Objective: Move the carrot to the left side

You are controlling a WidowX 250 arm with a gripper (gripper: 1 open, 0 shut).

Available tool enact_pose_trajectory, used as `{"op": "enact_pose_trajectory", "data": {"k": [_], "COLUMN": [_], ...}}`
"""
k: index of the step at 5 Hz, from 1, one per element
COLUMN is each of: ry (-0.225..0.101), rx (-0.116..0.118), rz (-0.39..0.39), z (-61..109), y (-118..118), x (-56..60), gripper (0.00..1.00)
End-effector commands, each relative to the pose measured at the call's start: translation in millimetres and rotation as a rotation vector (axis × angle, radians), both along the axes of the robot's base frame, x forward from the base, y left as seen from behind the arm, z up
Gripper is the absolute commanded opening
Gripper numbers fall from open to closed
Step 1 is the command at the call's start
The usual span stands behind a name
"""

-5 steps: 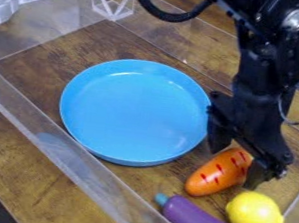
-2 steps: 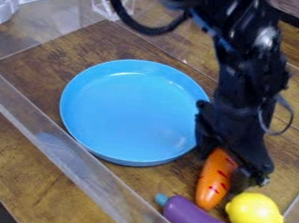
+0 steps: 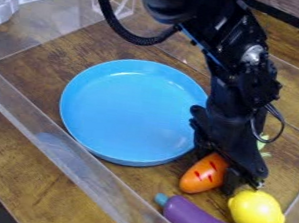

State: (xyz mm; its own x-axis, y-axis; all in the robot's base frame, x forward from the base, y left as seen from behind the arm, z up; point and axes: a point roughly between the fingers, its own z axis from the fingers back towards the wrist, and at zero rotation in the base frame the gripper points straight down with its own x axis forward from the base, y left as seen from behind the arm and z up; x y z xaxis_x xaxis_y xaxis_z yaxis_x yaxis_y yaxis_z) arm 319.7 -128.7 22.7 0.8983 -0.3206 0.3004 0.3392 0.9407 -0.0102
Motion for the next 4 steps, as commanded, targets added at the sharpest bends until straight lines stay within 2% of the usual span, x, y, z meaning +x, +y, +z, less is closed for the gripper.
{"op": "enact_pose_trajectory", "data": {"k": [1,2,3,4], "ry": [0.006,0.015,-0.018,-0.057], "rx": [0.008,0.028,0.045,0.046], "rz": [-0.037,-0.072,-0.004,0.049], "z": [11.5,32.0,49.0,62.9], "y": [17.2,34.3,67.8,94.0], "x": [-3.0,-2.8,8.4,15.9], "gripper": [0.00,0.00,0.00,0.00]}}
